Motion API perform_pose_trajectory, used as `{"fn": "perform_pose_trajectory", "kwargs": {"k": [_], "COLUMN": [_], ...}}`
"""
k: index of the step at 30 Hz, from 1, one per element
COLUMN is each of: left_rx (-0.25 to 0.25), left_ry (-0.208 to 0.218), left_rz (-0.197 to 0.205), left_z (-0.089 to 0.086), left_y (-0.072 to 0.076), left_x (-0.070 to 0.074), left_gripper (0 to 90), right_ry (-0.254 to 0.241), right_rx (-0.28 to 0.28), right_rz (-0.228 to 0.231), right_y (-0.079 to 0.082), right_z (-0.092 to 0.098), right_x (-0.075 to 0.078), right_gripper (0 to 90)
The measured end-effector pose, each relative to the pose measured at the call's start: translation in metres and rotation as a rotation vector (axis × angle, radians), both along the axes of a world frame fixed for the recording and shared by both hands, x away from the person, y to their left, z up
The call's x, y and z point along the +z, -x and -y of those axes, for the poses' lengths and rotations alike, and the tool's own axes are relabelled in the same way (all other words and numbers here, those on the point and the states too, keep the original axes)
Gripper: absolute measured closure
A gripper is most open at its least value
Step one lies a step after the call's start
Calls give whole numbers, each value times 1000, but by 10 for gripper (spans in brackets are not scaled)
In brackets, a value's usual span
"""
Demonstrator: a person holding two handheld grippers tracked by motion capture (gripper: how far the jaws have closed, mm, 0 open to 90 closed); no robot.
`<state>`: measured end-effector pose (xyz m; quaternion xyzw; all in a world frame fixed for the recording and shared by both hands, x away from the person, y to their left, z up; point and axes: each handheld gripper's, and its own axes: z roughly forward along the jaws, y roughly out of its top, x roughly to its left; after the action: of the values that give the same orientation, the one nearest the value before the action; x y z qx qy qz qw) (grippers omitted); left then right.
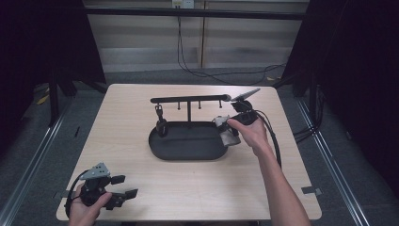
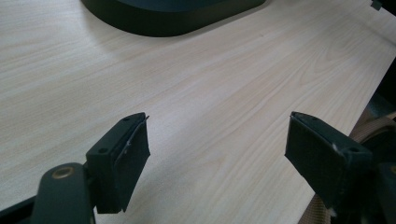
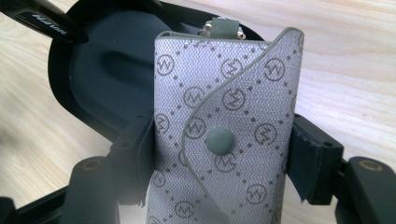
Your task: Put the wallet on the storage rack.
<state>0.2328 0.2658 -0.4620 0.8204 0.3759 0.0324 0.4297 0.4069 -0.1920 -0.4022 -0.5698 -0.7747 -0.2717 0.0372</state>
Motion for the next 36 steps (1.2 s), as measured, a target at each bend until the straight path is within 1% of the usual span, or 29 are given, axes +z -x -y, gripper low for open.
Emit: {"fn": "perform_pose_trajectory", "kwargs": {"k": [4,5,7,9,10,11,12,13,17,19,20,23,25,27,29,32,33,34,36], "left_rx": [3,5,5,2,0,0,0,1,1,5,7,7,3,6,8,11,10,8,9], "left_ry": [4,4,6,5,3,3,2,2,0,-3,-4,-2,-2,-1,2,-1,-2,-5,-3], "left_rz": [-6,-5,-8,-3,-6,-5,-4,-4,-3,-2,-1,0,1,2,-2,0,0,0,-4], "left_z": [-1,-1,-1,-1,-1,-1,-1,-1,-1,-1,-1,-1,-1,-2,-3,-2,-2,-2,-2], "left_y": [-1,-1,-1,-1,-1,-1,-1,-1,-1,-1,-2,-1,-1,-1,-1,-1,-1,-1,-1], "left_x": [0,0,0,0,0,0,0,0,0,0,0,0,0,0,0,0,0,0,0], "left_gripper": [214,214,214,214,214,214,214,214,214,214,214,212,212,212,212,212,212,212,212], "right_ry": [-18,-14,-29,-41,-42,-44,-53,-51,-45,-55,-46,-48,-38,-44,-41,-52,-45,-48,-48], "right_rx": [-6,-5,-6,-7,-13,-12,-22,-19,-26,-30,-32,-38,-45,-48,-56,-63,-58,-60,-52], "right_rz": [-1,0,7,9,2,9,-2,5,1,3,0,-4,-8,-11,-18,-18,-17,-24,-20], "right_y": [-3,-3,-4,-4,-4,-4,-4,-4,-5,-5,-5,-7,-9,-10,-10,-11,-11,-11,-11], "right_z": [-4,-5,-6,-8,-9,-9,-10,-10,-14,-17,-20,-24,-25,-26,-27,-27,-28,-29,-31], "right_x": [-4,-6,-9,-16,-19,-21,-23,-25,-29,-31,-31,-35,-40,-44,-48,-52,-53,-53,-56], "right_gripper": [327,326,327,327,326,327,326,327,327,326,326,326,326,326,326,326,326,326,326]}}
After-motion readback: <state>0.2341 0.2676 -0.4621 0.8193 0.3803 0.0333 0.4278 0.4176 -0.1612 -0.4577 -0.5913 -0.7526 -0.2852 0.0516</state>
